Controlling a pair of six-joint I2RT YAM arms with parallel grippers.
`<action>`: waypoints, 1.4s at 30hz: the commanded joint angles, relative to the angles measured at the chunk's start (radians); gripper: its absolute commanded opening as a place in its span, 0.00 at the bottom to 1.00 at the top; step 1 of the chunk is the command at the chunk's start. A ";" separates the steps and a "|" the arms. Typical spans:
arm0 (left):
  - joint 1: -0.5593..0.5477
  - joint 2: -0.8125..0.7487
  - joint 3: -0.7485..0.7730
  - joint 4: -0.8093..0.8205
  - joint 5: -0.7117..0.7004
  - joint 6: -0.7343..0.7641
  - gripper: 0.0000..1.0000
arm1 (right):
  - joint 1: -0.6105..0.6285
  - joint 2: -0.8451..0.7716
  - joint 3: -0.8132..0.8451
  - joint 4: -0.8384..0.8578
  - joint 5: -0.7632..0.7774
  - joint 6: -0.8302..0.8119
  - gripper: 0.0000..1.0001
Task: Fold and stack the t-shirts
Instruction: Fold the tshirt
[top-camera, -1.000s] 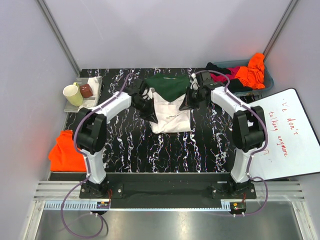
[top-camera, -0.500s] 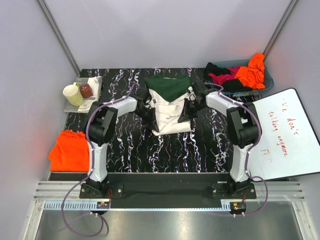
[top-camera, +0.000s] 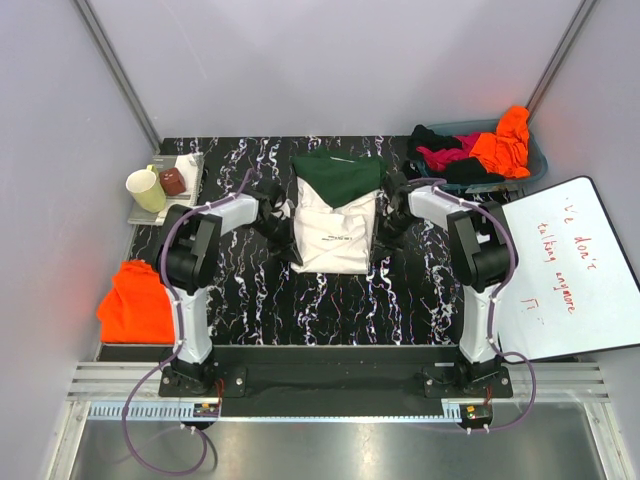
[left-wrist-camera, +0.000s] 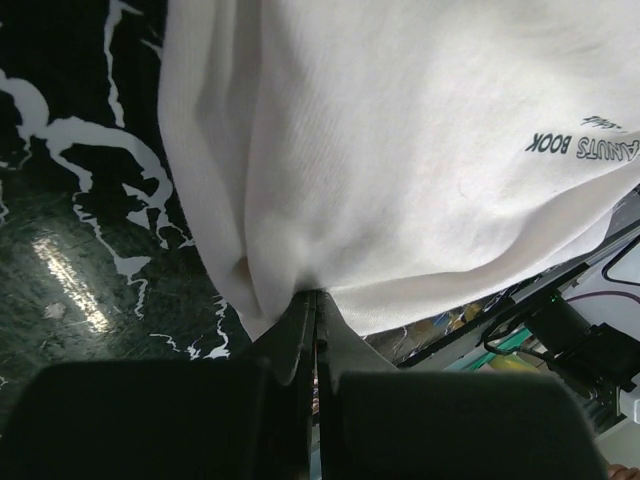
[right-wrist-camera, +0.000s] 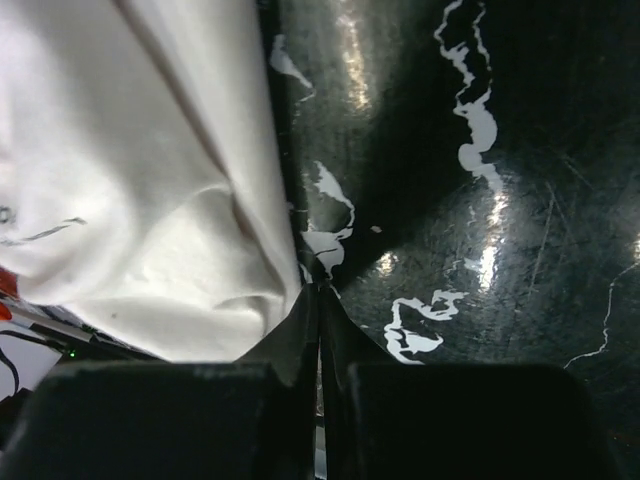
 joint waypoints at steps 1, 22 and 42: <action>0.008 0.006 -0.042 -0.041 -0.110 0.064 0.00 | 0.006 0.007 0.012 -0.030 0.021 -0.012 0.00; 0.008 -0.192 0.048 -0.101 -0.094 0.130 0.00 | 0.301 -0.095 0.056 -0.010 -0.016 -0.076 0.00; 0.022 -0.201 0.024 -0.105 -0.130 0.179 0.13 | 0.273 -0.174 0.089 -0.087 0.016 -0.044 0.07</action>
